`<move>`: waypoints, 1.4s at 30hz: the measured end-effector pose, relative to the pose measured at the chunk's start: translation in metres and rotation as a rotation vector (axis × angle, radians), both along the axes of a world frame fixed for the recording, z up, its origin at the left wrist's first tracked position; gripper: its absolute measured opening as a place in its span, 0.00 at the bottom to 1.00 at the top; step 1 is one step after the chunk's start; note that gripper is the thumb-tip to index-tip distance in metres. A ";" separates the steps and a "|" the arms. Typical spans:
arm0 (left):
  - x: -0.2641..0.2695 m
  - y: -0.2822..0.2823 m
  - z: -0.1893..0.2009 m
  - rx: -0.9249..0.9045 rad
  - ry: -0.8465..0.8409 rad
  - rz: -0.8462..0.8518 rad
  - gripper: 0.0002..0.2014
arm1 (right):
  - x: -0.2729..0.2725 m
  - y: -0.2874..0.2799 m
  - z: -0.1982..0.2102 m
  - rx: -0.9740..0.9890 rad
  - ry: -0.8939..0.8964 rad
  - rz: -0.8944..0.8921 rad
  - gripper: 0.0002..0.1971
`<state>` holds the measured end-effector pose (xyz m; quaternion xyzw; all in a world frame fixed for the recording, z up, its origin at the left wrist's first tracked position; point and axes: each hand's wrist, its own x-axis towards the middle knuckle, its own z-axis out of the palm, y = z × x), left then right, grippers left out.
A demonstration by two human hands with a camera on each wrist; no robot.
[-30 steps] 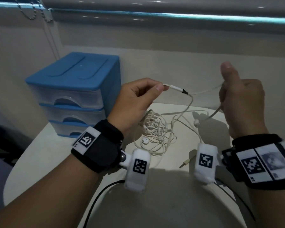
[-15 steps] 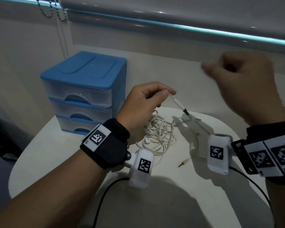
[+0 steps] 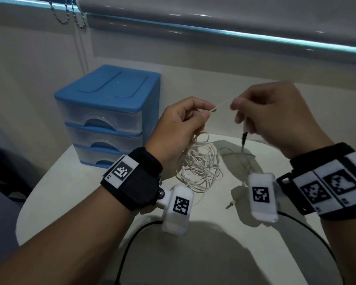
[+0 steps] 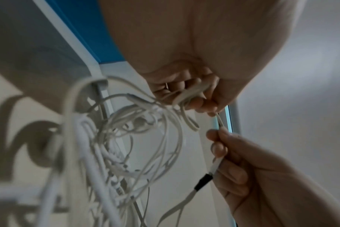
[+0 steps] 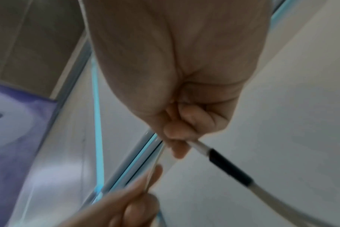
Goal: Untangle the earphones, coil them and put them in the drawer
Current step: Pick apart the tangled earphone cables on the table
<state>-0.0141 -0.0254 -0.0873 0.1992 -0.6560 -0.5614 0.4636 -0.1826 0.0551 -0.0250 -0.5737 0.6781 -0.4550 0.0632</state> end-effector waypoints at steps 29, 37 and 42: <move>0.009 0.004 0.004 -0.033 -0.131 -0.080 0.20 | -0.023 0.029 0.004 0.147 0.215 0.076 0.29; 0.011 0.002 0.002 -0.011 -0.138 -0.086 0.20 | 0.003 0.008 0.000 0.205 0.439 0.293 0.04; 0.009 0.003 0.000 0.083 -0.073 -0.095 0.11 | -0.010 0.011 -0.004 0.061 0.353 0.160 0.05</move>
